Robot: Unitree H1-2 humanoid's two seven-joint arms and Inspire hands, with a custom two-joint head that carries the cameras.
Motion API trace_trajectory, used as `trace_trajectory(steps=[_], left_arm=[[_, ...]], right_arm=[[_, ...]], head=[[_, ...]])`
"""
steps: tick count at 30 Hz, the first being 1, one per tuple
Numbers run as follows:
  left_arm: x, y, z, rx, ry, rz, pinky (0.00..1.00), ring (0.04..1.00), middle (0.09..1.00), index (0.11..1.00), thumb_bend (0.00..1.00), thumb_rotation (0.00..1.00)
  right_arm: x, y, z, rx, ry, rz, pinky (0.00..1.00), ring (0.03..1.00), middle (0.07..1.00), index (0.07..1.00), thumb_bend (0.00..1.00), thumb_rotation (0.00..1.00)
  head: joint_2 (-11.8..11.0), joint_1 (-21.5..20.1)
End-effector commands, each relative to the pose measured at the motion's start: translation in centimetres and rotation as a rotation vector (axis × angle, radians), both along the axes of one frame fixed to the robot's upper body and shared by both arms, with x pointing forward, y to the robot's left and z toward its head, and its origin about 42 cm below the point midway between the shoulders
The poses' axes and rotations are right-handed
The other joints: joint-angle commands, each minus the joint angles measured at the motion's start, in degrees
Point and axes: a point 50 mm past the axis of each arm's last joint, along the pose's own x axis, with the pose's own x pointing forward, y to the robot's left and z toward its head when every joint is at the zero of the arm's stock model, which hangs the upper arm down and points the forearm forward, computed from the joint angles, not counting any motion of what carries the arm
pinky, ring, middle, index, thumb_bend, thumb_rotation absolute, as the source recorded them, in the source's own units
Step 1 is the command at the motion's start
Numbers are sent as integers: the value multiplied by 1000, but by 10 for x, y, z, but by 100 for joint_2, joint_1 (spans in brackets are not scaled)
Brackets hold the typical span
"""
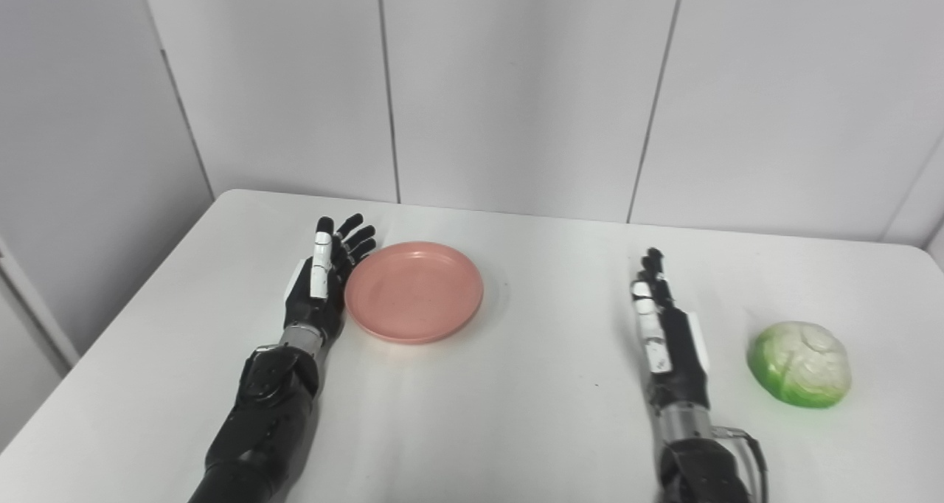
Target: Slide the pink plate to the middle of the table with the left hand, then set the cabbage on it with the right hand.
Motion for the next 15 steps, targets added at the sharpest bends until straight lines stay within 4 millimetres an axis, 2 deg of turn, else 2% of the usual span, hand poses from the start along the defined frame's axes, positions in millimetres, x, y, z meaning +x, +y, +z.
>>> trace_trajectory(steps=[1, 9, 15], left_arm=[[6, -17, 12, -13, -49, -61, 920, 893, 866, 854, 835, 1000], [-4, -67, -2, 2, -2, -173, 910, 883, 859, 852, 800, 1000], [-8, -88, -6, -16, 18, -234, 924, 887, 858, 848, 798, 1000]], right_arm=[[-2, 12, -4, 20, 2, -3, 1000, 1000, 1000, 1000, 629, 932], [-2, 24, 0, 13, 15, 2, 1000, 1000, 1000, 1000, 677, 919], [-2, 31, 3, 24, 14, 3, 1000, 1000, 1000, 1000, 696, 897]], head=[[35, -13], [144, -473], [199, -826]])
